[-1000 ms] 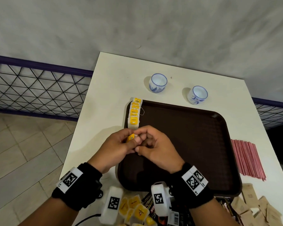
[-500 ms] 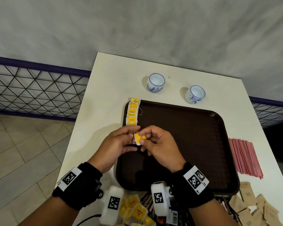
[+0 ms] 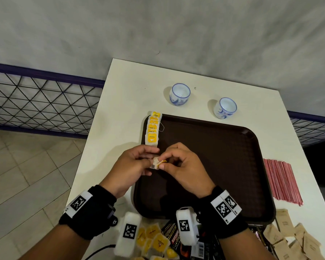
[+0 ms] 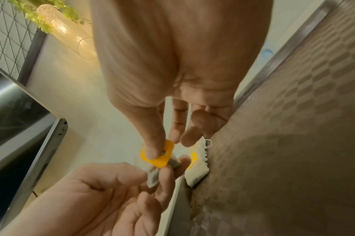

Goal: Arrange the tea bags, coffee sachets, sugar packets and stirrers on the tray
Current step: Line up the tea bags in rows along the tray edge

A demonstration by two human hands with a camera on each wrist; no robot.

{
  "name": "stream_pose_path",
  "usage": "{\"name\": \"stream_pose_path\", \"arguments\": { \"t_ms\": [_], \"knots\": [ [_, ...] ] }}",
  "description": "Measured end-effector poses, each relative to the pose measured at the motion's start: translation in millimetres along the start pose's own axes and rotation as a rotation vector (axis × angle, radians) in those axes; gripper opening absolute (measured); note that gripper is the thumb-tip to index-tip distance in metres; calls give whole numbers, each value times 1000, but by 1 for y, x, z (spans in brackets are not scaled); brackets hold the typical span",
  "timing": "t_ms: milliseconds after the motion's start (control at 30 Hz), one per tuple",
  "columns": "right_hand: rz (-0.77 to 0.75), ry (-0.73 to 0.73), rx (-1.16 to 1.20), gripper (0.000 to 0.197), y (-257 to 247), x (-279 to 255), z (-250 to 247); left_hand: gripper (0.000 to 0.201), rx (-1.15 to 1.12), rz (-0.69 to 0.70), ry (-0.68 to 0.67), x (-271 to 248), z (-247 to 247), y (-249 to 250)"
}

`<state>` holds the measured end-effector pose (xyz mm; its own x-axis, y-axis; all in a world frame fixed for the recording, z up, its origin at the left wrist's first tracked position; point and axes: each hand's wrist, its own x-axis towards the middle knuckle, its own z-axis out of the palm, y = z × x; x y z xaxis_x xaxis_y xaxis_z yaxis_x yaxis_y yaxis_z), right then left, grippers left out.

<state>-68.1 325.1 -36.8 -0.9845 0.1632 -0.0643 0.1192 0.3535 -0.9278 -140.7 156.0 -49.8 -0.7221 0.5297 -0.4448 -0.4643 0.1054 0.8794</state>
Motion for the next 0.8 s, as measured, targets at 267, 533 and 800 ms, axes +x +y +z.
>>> {"name": "stream_pose_path", "arguments": {
  "t_ms": [267, 533, 800],
  "knots": [
    [66, 36, 171, 15, -13, 2, -9, 34, 28, 59, -109, -8, -3, 7],
    [95, -6, 173, 21, -11, 3, -6, 11, 212, 229, 43, -10, -3, 6],
    [174, -47, 233, 14, -17, 4, -4, 10, 282, 269, 68, -14, -6, 5]
  ]
}}
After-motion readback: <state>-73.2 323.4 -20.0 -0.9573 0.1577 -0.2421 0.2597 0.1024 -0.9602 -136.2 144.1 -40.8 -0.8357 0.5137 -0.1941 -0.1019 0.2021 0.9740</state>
